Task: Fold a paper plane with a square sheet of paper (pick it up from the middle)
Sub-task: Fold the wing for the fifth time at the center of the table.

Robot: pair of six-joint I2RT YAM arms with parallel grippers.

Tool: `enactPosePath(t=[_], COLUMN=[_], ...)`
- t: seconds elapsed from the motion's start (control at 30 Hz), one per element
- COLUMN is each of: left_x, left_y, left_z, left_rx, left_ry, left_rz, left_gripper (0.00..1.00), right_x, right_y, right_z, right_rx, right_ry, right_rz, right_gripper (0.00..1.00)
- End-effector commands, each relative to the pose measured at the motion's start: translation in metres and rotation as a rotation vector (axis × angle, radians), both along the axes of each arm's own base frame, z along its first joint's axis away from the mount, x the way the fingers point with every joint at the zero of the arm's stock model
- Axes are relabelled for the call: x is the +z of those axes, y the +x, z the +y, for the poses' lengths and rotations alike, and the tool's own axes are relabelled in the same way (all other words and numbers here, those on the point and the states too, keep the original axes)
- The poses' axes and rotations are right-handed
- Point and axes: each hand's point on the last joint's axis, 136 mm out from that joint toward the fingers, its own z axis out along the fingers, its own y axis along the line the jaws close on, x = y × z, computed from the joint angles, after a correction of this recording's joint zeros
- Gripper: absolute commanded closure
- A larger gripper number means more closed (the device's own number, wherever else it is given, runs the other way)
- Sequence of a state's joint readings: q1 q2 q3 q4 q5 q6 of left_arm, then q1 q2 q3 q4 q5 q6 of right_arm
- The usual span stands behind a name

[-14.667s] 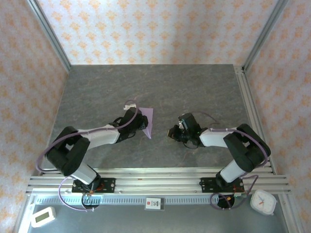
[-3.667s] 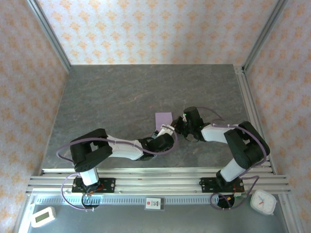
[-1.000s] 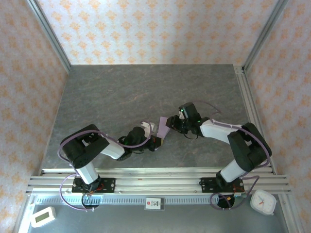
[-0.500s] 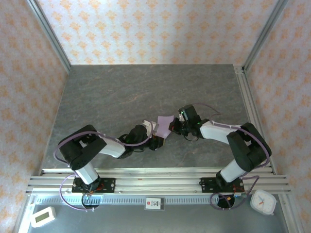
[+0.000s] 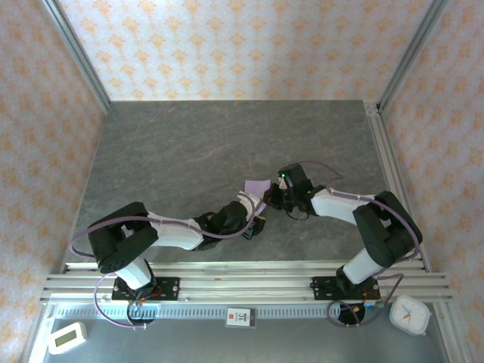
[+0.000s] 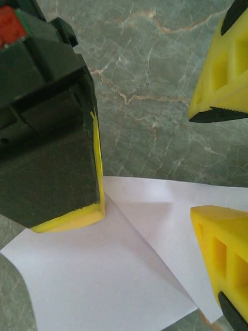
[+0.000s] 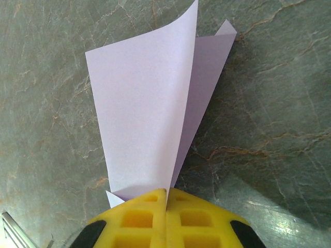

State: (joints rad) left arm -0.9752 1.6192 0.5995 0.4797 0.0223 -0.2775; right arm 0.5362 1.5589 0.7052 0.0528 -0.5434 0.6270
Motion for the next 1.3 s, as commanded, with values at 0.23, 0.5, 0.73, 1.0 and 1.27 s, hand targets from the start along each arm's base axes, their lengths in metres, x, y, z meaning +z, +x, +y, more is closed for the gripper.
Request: enactPosePath(t=[0.23,0.5,0.73,1.0,1.27], left_x=[-0.027,-0.035,-0.034,-0.035,-0.024], left_y=[0.008,0.007,0.004,-0.001,0.003], left_z=[0.014,0.016,0.013,0.008,0.013], left_rx=[0.048,0.048,0.03,-0.001,0.003], left_ry=[0.198,0.22,0.202,0.092,-0.168], left_rz=[-0.047,-0.044,-0.038,0.048,0.203], left_gripper=[0.5,0.61,0.9,1.0,1.0], right_x=[0.002,0.002,0.002,0.025,0.054], right_y=[-0.003,-0.004,-0.004,0.008,0.014], right_z=[0.001,0.003,0.003,-0.004,-0.012], right_rx=[0.002,0.006,0.007,-0.003,-0.015], right_ry=[0.017,0.031,0.035,-0.008,0.037], right_rz=[-0.013,-0.008,-0.009,-0.091,-0.197], right_gripper=[1.0,1.0,1.0,0.63,0.63])
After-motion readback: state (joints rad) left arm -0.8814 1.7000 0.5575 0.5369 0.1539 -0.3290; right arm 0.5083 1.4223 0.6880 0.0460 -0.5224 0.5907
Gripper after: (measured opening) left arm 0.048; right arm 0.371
